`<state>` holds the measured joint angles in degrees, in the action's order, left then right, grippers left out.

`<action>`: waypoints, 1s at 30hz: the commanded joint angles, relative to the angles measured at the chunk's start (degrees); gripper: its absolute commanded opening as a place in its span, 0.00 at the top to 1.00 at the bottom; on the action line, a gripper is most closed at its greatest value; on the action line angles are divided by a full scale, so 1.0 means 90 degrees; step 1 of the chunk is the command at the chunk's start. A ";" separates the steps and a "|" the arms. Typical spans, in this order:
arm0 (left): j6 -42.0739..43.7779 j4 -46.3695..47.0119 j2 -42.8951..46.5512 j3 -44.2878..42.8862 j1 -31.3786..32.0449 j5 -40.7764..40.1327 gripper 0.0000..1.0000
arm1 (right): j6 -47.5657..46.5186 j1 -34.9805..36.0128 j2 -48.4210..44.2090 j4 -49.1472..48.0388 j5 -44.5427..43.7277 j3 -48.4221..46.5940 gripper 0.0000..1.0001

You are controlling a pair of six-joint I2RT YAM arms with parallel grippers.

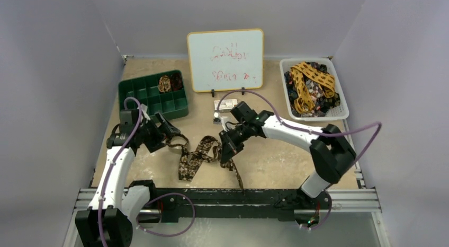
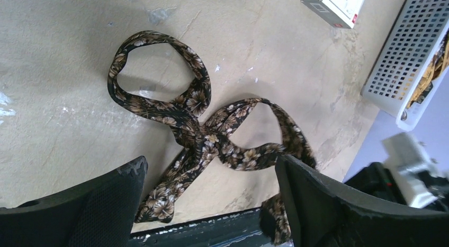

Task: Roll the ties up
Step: Flatten out the tie at the center of the board.

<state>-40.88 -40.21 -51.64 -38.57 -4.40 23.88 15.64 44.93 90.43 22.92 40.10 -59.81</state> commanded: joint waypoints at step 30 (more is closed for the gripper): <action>0.0307 0.0326 -0.0183 -0.0159 0.0012 0.0517 0.10 | 0.0268 -0.2009 -0.1615 0.1340 -0.3075 -0.0188 0.33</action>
<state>-39.18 -39.77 -53.17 -39.66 -4.40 27.05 8.43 23.55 85.25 40.25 11.68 -68.38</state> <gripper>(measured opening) 0.901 0.667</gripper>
